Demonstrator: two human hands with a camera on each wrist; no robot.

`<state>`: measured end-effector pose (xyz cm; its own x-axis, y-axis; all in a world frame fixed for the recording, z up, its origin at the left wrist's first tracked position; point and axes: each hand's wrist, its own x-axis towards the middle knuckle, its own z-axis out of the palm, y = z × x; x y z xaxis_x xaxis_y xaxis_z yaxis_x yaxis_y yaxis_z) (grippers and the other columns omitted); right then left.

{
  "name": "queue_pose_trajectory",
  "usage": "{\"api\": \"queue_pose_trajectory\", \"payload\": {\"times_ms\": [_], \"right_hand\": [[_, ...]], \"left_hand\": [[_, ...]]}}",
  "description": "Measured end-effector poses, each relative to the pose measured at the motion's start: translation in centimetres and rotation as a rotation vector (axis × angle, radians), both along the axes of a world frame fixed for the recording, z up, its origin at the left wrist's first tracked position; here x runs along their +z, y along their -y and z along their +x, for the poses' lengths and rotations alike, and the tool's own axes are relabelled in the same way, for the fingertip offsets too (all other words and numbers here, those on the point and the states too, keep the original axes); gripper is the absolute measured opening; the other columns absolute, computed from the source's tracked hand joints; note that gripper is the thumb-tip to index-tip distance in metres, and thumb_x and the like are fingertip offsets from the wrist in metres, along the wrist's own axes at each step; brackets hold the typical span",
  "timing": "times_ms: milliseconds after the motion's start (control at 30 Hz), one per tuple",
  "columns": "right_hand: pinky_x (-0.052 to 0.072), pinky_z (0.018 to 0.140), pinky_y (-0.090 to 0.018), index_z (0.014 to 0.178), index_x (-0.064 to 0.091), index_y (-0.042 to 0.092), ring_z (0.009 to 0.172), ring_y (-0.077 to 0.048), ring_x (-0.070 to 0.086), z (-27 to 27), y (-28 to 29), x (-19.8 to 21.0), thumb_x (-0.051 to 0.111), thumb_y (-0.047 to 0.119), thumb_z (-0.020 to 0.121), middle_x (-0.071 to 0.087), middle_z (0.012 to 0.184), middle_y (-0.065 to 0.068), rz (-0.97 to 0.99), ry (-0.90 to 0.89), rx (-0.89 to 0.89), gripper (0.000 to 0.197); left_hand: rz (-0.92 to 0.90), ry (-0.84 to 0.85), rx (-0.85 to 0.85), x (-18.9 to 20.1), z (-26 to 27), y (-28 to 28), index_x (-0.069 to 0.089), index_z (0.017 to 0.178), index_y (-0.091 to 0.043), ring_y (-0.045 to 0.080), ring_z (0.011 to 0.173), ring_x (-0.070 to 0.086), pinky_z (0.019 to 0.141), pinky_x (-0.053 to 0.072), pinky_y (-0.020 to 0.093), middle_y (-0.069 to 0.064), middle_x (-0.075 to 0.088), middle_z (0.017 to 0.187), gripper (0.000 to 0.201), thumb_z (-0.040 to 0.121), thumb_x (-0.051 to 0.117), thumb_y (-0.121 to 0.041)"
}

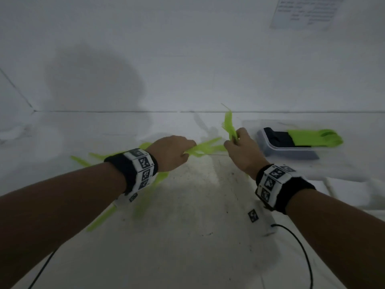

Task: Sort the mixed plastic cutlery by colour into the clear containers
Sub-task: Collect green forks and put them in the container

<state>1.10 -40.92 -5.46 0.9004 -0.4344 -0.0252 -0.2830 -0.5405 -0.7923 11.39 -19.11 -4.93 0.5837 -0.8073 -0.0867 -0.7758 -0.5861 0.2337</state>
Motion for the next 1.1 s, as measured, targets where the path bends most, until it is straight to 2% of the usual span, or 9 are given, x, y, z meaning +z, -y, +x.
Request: {"api": "queue_pose_trajectory", "payload": {"times_ms": [100,267,433,533,633,767,967,1033,1100], "right_hand": [[0.042,0.065,-0.033,0.118,0.043,0.013,0.074,-0.021,0.055,1.1,0.3,-0.5,0.057,0.024,0.095,0.059,0.090,-0.006,0.104,-0.016,-0.134,0.029],[0.047,0.083,-0.035,0.120,0.058,0.011,0.099,-0.027,0.059,2.9,-0.2,-1.5,0.057,0.028,0.097,0.062,0.107,-0.006,-0.103,-0.188,-0.015,0.029],[0.042,0.079,-0.032,0.113,0.060,0.013,0.098,-0.026,0.056,4.5,-0.2,-3.0,0.058,0.031,0.097,0.062,0.109,-0.005,-0.244,-0.281,0.114,0.025],[0.039,0.079,-0.032,0.106,0.052,0.015,0.099,-0.028,0.057,5.0,0.3,-3.4,0.050,0.033,0.101,0.058,0.105,-0.004,-0.300,-0.327,0.172,0.018],[0.037,0.081,-0.032,0.113,0.046,0.020,0.097,-0.024,0.051,5.3,0.6,-3.4,0.050,0.035,0.102,0.053,0.108,-0.002,-0.354,-0.382,0.242,0.019],[0.040,0.081,-0.034,0.107,0.044,0.017,0.097,-0.026,0.053,5.6,1.1,-3.7,0.049,0.036,0.103,0.058,0.113,-0.007,-0.331,-0.389,0.257,0.020],[0.037,0.089,-0.034,0.139,0.043,0.011,0.123,-0.032,0.053,5.4,0.6,-3.2,0.040,0.041,0.107,0.054,0.136,-0.012,-0.231,-0.405,0.203,0.044],[0.039,0.088,-0.036,0.136,0.041,0.009,0.121,-0.035,0.054,5.2,0.2,-3.3,0.038,0.040,0.108,0.055,0.133,-0.016,-0.223,-0.403,0.190,0.042],[0.039,0.082,-0.036,0.125,0.040,0.007,0.105,-0.035,0.056,4.7,-0.4,-3.4,0.037,0.039,0.109,0.057,0.114,-0.017,-0.239,-0.392,0.172,0.036]], "left_hand": [[0.160,0.112,-0.099,-0.6,-0.6,1.2,0.038,0.155,-0.026,0.033,0.090,0.057,0.075,0.048,0.038,0.009,0.044,0.124,0.053,0.103,0.046,-0.016],[0.180,0.090,-0.052,-1.4,-0.8,1.6,0.042,0.151,-0.023,0.035,0.093,0.059,0.076,0.051,0.037,0.012,0.043,0.127,0.052,0.102,0.055,-0.031],[0.075,0.063,0.047,-2.0,-0.7,0.3,0.044,0.135,-0.017,0.030,0.093,0.060,0.080,0.053,0.045,0.007,0.056,0.116,0.035,0.102,0.048,-0.031],[0.031,0.071,0.119,-2.0,-0.1,-0.4,0.047,0.132,-0.016,0.030,0.097,0.062,0.083,0.053,0.044,0.007,0.060,0.115,0.035,0.103,0.047,-0.036],[0.035,0.067,0.170,-2.1,1.0,-0.5,0.054,0.128,-0.017,0.028,0.098,0.061,0.081,0.053,0.042,0.003,0.056,0.108,0.036,0.105,0.044,-0.043],[0.045,0.043,0.203,-2.5,1.8,0.1,0.046,0.098,-0.021,0.027,0.089,0.058,0.072,0.046,0.036,-0.001,0.044,0.093,0.021,0.104,0.048,-0.041],[-0.184,-0.083,0.335,-2.4,2.1,0.5,0.041,0.097,-0.015,0.027,0.085,0.055,0.064,0.038,0.034,0.007,0.054,0.098,0.018,0.101,0.056,-0.025],[-0.315,-0.144,0.409,-1.9,1.8,0.0,0.043,0.098,-0.011,0.025,0.079,0.056,0.062,0.040,0.032,0.006,0.058,0.094,0.016,0.099,0.056,-0.019],[-0.455,-0.192,0.500,-1.4,1.4,-0.8,0.050,0.100,-0.010,0.021,0.077,0.056,0.064,0.042,0.031,0.004,0.061,0.091,0.014,0.100,0.057,-0.021]]}}
